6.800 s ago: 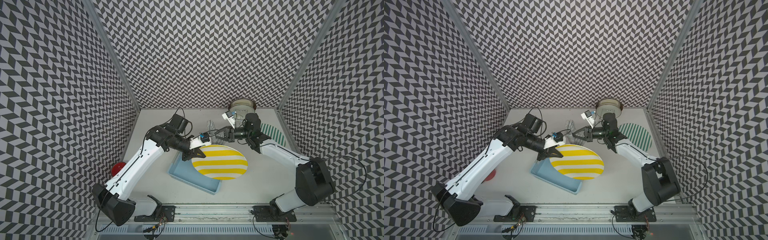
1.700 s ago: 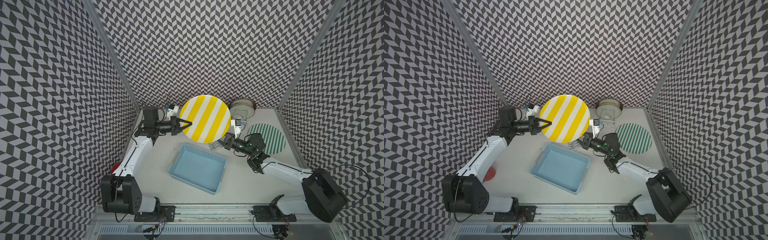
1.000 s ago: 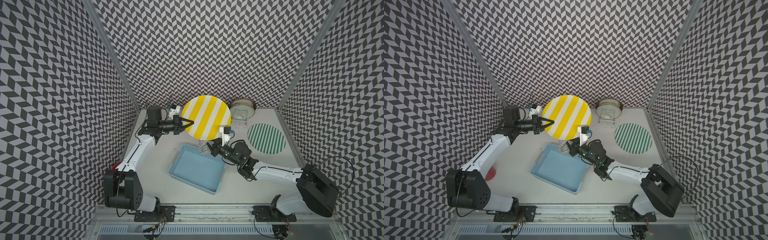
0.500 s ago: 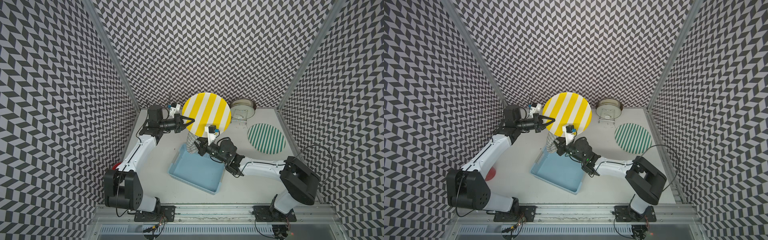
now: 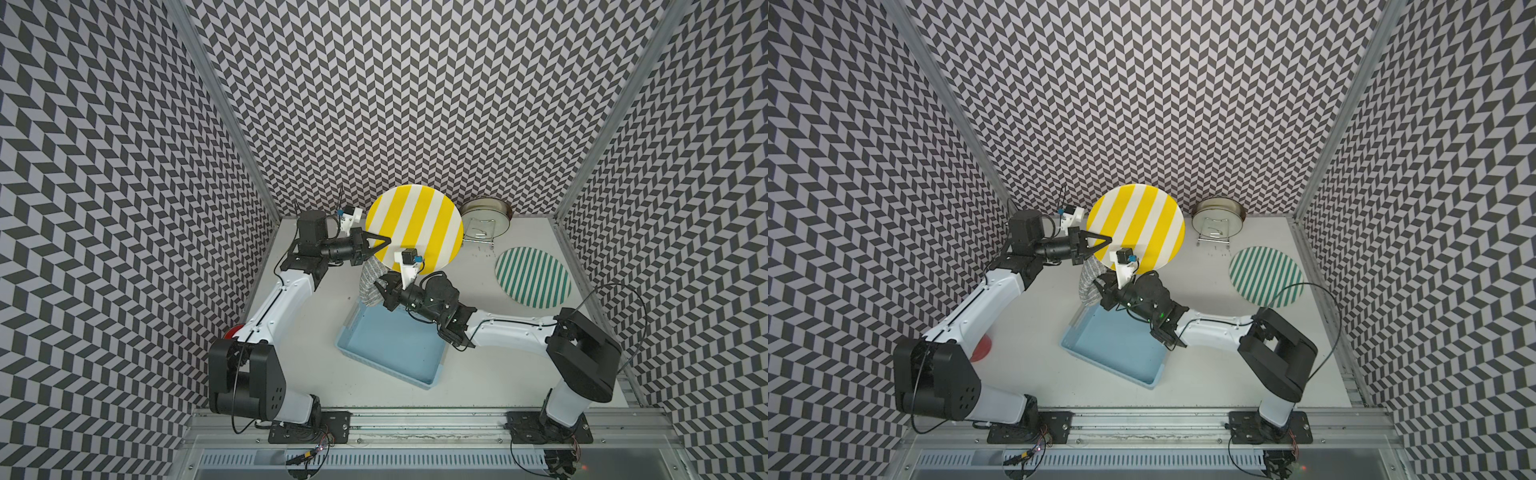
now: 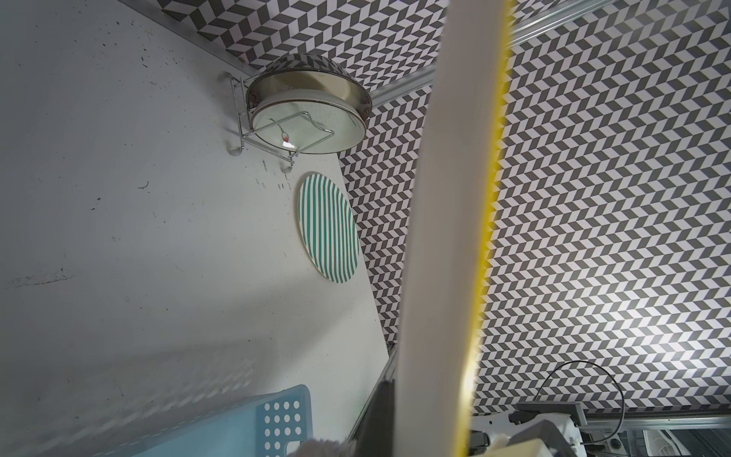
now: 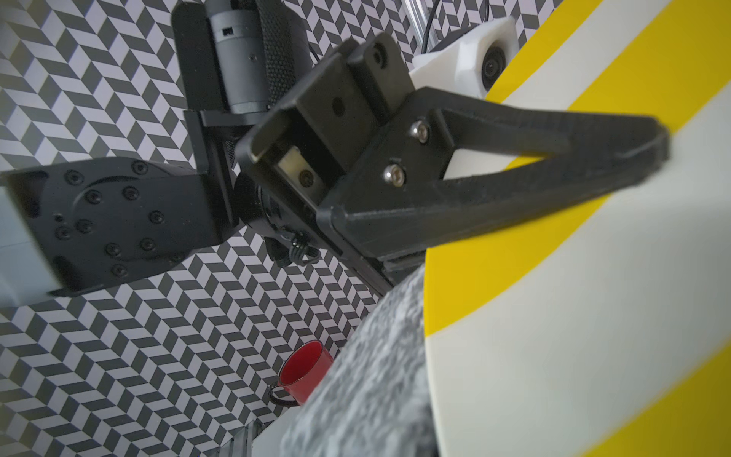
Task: Wipe the wet plate dry
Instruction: Wipe the plate with towel, then place the towel at the center of the board.
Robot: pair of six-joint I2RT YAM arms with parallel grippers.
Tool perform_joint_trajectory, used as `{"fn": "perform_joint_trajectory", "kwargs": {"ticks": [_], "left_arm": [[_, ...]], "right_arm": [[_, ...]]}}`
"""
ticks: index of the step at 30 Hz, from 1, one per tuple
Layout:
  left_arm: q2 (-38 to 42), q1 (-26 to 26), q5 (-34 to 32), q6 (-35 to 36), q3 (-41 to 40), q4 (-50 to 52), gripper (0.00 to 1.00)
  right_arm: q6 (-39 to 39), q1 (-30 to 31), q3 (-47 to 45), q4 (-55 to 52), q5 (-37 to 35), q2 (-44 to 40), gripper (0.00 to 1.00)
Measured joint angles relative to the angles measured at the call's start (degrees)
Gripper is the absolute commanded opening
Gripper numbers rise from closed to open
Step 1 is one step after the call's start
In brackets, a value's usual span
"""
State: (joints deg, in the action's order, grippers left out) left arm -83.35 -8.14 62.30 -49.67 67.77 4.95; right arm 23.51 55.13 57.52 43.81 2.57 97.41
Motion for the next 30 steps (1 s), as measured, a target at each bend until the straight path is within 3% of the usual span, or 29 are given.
{"fn": "perform_joint_trajectory", "kwargs": {"ticks": [8, 15, 20, 23, 26, 30], "left_arm": [[-1.64, 1.53, -3.8, 7.48, 4.35, 3.63, 0.0], [-3.65, 3.45, -10.51, 13.51, 4.57, 7.32, 0.0], [-3.65, 4.02, -13.42, 16.98, 6.1, 8.13, 0.0], [-3.54, 4.17, -14.23, 19.06, 6.45, 8.17, 0.0], [-3.52, 4.28, -14.71, 20.57, 6.45, 8.39, 0.0], [-3.04, 4.31, -15.04, 21.94, 6.45, 8.52, 0.0]], "right_arm": [[1.36, -0.22, -2.36, -4.31, -0.22, -12.81, 0.0], [4.11, -1.77, -9.4, -6.4, -9.03, -31.93, 0.0], [10.93, -5.7, -16.83, -24.55, -21.33, -42.14, 0.0], [17.18, -13.2, -20.76, -39.06, -25.77, -46.34, 0.0], [21.2, -18.49, -24.15, -48.54, -27.5, -47.63, 0.0], [24.44, -19.67, -27.93, -55.41, -27.76, -46.07, 0.13]]}}
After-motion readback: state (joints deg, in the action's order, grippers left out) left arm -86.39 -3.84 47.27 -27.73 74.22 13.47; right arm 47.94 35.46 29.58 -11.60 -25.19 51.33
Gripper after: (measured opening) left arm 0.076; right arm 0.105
